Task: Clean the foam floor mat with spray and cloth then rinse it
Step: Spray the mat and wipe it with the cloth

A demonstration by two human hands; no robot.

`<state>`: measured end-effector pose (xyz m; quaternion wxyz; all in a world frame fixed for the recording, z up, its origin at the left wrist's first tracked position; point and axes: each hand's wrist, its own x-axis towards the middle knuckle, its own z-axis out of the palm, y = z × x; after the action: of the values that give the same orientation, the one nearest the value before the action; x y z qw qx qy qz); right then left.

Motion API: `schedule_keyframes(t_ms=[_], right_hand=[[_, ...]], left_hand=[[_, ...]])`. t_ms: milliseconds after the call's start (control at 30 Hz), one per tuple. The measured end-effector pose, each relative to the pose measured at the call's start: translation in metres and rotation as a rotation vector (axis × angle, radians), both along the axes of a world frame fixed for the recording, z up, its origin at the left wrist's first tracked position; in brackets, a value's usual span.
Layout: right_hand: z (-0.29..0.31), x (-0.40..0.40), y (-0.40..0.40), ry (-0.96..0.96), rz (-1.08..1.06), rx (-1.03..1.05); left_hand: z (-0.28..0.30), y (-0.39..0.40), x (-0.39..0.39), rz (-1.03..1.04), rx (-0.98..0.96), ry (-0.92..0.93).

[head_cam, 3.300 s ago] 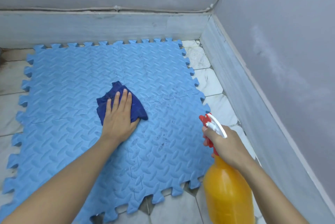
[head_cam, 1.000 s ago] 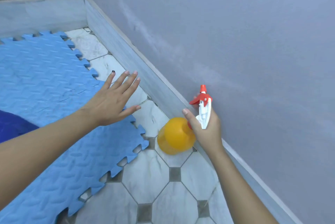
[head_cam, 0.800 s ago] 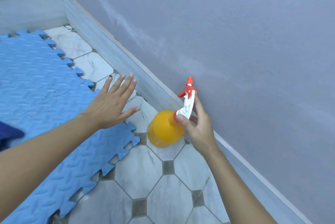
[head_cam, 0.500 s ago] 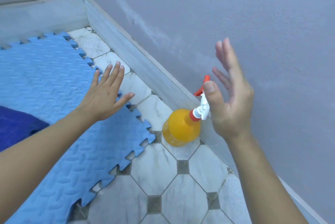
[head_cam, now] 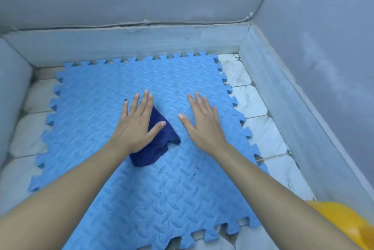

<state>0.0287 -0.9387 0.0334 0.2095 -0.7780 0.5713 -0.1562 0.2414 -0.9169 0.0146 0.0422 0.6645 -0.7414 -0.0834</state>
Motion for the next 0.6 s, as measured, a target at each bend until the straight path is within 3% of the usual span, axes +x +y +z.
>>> schedule_keyframes(t_ms=[167, 300, 600], right_hand=[[-0.063, 0.022, -0.015, 0.311, -0.060, -0.023], [-0.071, 0.022, -0.011, 0.302, -0.091, -0.075], [-0.073, 0.018, -0.014, 0.304, -0.099, -0.077]], left_hand=[[-0.037, 0.034, -0.012, 0.106, 0.043, 0.042], [-0.046, 0.036, -0.025, 0.107, -0.086, -0.018], [-0.056, -0.016, 0.015, 0.232, -0.063, 0.100]])
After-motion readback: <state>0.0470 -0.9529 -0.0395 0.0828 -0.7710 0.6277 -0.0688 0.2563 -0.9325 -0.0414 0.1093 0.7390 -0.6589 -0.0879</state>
